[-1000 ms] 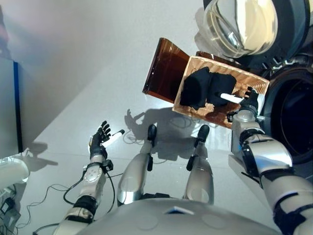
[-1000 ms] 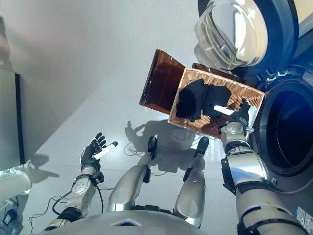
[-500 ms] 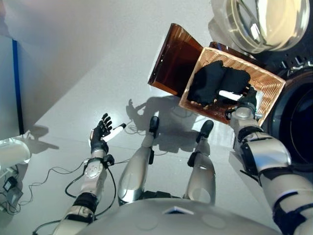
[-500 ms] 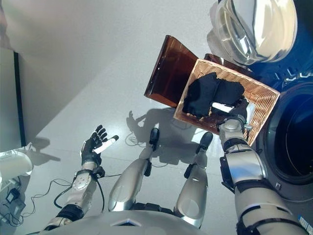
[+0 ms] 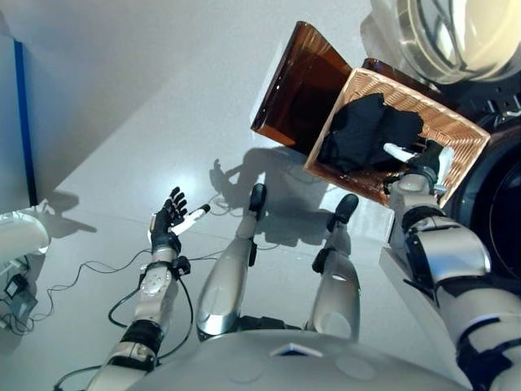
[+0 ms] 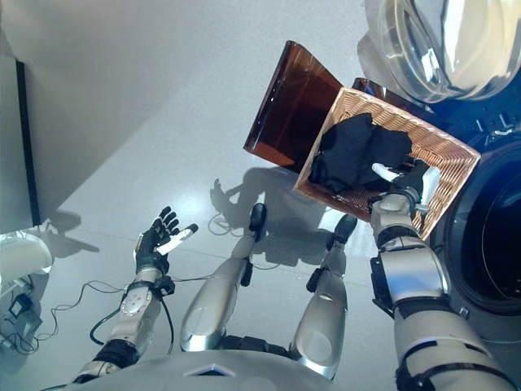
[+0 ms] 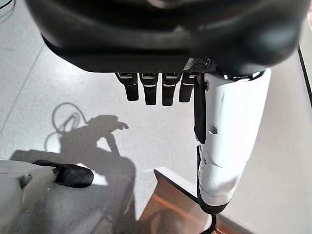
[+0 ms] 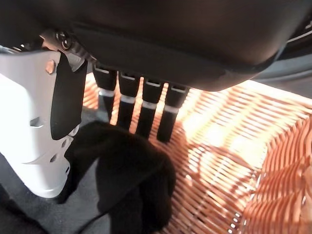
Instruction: Pick up the clothes and place them into the washing machine
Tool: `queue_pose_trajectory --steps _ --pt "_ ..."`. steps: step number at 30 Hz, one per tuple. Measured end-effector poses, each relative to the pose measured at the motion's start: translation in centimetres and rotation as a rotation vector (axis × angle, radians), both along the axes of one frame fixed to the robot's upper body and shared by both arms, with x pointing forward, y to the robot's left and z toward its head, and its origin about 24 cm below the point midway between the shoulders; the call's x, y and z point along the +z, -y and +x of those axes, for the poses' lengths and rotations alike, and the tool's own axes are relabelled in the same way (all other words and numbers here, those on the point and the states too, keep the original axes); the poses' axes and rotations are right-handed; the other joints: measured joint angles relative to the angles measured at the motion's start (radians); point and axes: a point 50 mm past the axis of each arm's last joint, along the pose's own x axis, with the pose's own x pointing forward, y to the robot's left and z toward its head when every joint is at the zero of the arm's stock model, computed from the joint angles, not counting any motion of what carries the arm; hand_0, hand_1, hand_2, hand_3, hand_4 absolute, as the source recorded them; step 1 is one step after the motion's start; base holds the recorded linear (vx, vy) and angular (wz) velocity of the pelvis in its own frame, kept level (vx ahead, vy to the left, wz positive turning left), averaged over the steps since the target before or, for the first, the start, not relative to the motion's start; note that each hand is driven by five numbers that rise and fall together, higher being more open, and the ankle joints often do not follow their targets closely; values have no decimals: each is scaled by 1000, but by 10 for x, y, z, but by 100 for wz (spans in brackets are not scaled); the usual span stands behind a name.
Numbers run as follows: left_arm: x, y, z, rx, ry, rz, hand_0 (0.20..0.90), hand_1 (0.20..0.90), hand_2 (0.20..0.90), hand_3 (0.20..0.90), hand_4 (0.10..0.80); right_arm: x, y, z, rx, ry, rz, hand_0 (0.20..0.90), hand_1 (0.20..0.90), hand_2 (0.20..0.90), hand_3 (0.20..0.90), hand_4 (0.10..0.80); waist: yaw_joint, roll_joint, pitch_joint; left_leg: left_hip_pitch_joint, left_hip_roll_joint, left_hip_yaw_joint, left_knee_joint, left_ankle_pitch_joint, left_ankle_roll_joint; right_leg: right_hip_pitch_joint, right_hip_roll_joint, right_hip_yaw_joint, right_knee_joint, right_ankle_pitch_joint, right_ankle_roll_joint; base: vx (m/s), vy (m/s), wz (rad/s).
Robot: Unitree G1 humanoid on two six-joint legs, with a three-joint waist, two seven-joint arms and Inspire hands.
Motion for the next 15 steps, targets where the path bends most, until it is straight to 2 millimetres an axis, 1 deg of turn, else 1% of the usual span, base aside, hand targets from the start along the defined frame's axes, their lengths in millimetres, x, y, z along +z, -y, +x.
queue_pose_trajectory --steps 7,15 --pt "1 -1 0 0 2 2 900 900 900 900 800 -2 -8 3 22 1 15 200 200 200 200 300 2 1 0 0 -1 0 0 0 0 0 -1 0 0 0 0 0 0 0" --pt "1 -4 1 -1 3 13 900 900 900 900 800 -2 -8 3 19 6 22 200 200 200 200 300 1 1 0 0 -1 1 1 0 0 0 -2 1 0 0 0 4 -2 0"
